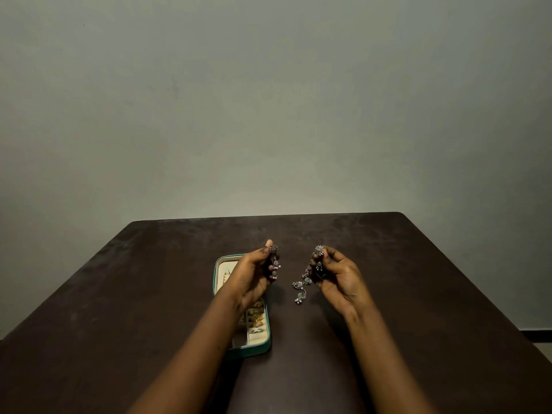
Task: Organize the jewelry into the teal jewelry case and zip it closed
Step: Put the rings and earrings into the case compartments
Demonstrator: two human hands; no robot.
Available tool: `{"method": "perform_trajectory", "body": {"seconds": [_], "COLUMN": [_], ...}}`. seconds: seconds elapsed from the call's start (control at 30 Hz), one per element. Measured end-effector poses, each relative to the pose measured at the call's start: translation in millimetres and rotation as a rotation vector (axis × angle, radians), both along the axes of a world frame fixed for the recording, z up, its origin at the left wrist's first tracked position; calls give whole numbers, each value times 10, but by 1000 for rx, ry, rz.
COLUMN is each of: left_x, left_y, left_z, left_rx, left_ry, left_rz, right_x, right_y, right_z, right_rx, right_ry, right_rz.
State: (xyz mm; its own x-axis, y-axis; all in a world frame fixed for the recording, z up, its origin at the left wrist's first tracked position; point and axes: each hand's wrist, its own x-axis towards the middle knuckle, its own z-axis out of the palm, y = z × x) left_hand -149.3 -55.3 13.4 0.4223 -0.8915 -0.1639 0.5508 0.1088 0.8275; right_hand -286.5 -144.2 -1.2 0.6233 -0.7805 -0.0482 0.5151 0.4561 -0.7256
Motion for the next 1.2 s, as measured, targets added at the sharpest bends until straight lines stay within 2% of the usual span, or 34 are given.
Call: {"method": "perform_trajectory", "body": {"seconds": [0.2, 0.43, 0.53, 0.8, 0.97, 1.2], "left_x": [-49, -130, -152, -158, -158, -119], "left_y": [79, 88, 84, 81, 81, 65], "left_z": [135, 229, 202, 84, 22, -2], "left_rx": [-113, -103, -75, 34, 103, 89], "left_ry": [212, 271, 278, 162, 94, 172], "left_rz": [-79, -111, -112, -111, -96, -109], "right_x": [70, 114, 104, 27, 42, 56], "right_y": [144, 244, 237, 235, 232, 182], "right_z": [226, 331, 332, 317, 256, 173], "right_rx": [150, 266, 223, -82, -71, 0], "right_ry": [-113, -59, -17, 231, 318, 297], "right_rz": [130, 186, 187, 39, -11, 10]}}
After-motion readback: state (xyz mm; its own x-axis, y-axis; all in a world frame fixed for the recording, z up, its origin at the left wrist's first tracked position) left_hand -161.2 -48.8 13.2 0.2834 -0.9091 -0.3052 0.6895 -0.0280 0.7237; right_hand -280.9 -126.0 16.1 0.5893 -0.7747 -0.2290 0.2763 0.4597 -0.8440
